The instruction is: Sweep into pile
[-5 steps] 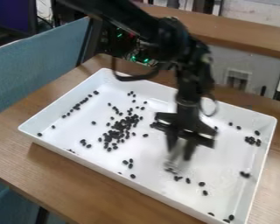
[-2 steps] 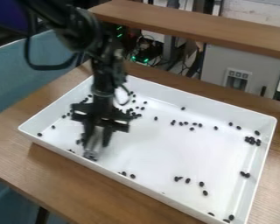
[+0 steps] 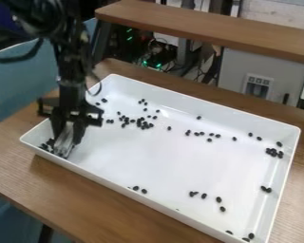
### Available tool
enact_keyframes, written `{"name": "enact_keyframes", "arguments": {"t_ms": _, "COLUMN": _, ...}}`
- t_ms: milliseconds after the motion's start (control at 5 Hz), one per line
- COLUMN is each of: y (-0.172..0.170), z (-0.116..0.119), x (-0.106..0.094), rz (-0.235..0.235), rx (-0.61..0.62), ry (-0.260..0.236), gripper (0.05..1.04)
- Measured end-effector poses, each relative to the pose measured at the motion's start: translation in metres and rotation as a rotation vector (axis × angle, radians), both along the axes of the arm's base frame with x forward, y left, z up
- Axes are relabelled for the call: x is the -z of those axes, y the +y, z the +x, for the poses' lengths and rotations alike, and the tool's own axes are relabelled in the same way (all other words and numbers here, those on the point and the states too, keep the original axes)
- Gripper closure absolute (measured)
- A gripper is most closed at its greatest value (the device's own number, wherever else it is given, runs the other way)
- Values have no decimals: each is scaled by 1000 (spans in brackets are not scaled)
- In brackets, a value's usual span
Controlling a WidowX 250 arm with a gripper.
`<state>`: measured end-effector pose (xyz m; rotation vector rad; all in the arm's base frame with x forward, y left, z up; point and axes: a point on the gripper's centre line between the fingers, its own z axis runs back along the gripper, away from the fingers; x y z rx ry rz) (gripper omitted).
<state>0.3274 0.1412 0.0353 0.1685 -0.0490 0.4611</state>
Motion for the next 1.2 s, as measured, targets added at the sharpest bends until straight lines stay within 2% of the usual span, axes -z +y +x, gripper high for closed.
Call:
{"name": "enact_keyframes", "arguments": {"t_ms": 200, "y": -44, "z": 33, "x": -34, "rz": -15, "rx": 132, "ry": -129, "gripper": 700}}
{"name": "enact_keyframes", "arguments": {"t_ms": 400, "y": -100, "z": 47, "x": -36, "rz": -71, "rx": 269, "ry": -165, "gripper": 700}}
{"name": "enact_keyframes", "arguments": {"t_ms": 600, "y": -141, "z": 49, "x": -43, "rz": -138, "rx": 362, "ry": -217, "gripper": 700}}
{"name": "enact_keyframes", "arguments": {"t_ms": 800, "y": -199, "z": 26, "x": -25, "rz": -253, "rx": 532, "ry": -158, "gripper": 700}}
{"name": "enact_keyframes", "arguments": {"t_ms": 1200, "y": -291, "z": -1, "x": -12, "rz": -348, "rx": 686, "ry": -133, "gripper": 700}}
